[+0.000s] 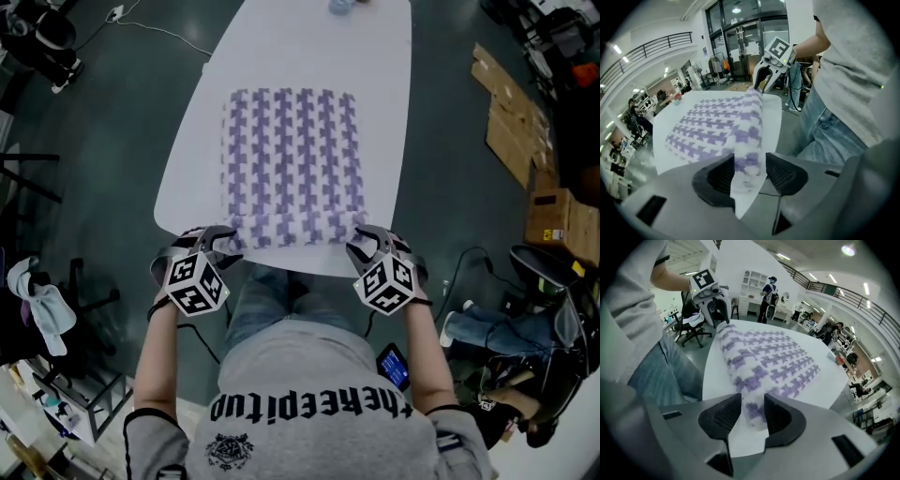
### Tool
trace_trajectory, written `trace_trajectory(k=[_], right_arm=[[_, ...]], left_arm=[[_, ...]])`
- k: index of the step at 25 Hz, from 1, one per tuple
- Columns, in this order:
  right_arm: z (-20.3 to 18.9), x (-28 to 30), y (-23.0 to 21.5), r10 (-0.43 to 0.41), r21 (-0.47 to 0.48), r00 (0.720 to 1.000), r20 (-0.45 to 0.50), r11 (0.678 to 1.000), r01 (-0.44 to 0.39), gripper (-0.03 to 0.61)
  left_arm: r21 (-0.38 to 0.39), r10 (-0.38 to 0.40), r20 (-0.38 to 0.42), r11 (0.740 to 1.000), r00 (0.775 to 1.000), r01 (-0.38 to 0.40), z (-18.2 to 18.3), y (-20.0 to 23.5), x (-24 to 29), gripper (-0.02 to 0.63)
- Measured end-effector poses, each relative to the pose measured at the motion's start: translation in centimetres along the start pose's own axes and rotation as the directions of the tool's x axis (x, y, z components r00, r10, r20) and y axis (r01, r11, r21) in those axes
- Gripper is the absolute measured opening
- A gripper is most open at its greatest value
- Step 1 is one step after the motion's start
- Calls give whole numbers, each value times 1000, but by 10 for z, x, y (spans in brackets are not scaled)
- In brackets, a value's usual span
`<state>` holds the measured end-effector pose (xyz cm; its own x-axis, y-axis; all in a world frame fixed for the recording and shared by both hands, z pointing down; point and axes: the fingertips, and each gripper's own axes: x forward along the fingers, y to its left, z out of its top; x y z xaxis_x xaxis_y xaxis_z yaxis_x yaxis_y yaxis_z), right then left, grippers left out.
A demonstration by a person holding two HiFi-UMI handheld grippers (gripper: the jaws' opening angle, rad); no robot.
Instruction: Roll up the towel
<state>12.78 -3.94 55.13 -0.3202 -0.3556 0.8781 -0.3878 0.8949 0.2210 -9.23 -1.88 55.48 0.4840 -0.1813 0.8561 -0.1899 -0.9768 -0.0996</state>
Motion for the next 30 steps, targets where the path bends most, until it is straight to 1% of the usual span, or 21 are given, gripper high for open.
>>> trace_trajectory(k=[3, 7, 12, 13, 14, 16, 17, 18, 21, 24, 27, 30], right_arm=[[-11, 15, 10, -5, -49, 999, -46, 999, 3, 154], [-14, 30, 3, -34, -86, 997, -65, 996, 28, 170], [-15, 40, -10, -72, -138, 994, -86, 989, 59, 168], [-13, 38, -10, -77, -145, 993, -89, 987, 64, 165], [-10, 37, -9, -81, -146, 993, -91, 987, 67, 142], [-3, 32, -5, -82, -140, 993, -88, 988, 69, 104], [0, 29, -3, -81, -135, 993, -85, 988, 69, 94], [0, 26, -1, -79, -130, 993, -82, 989, 68, 87], [-5, 19, -1, -66, -112, 995, -76, 992, 58, 86], [-5, 15, 0, -31, -95, 996, -81, 995, 23, 87], [8, 13, 19, 25, -78, 996, -88, 996, -32, 87], [17, 15, 46, 76, -57, 993, -94, 995, -81, 87]], left_arm=[[-24, -9, -41, 1000, 999, 8, -11, -6, 14, 221], [-34, 3, -75, 999, 997, -6, -21, 5, 26, 235], [5, 17, -123, 1000, 992, -17, -25, 13, 36, 233], [15, 28, -129, 1000, 991, -26, -26, 14, 34, 229], [21, 36, -132, 999, 991, -34, -27, 15, 30, 215], [26, 44, -132, 999, 990, -41, -31, 16, 21, 176], [28, 46, -130, 999, 990, -42, -31, 16, 17, 150], [31, 44, -129, 999, 991, -41, -30, 15, 14, 139], [34, 17, -123, 999, 992, -13, -22, 9, 12, 132], [16, -45, -105, 999, 993, 47, -21, 4, 8, 132], [-6, -107, -89, 994, 990, 107, -37, -8, -6, 132], [-23, -145, -81, 989, 986, 144, -57, -22, -16, 132]])
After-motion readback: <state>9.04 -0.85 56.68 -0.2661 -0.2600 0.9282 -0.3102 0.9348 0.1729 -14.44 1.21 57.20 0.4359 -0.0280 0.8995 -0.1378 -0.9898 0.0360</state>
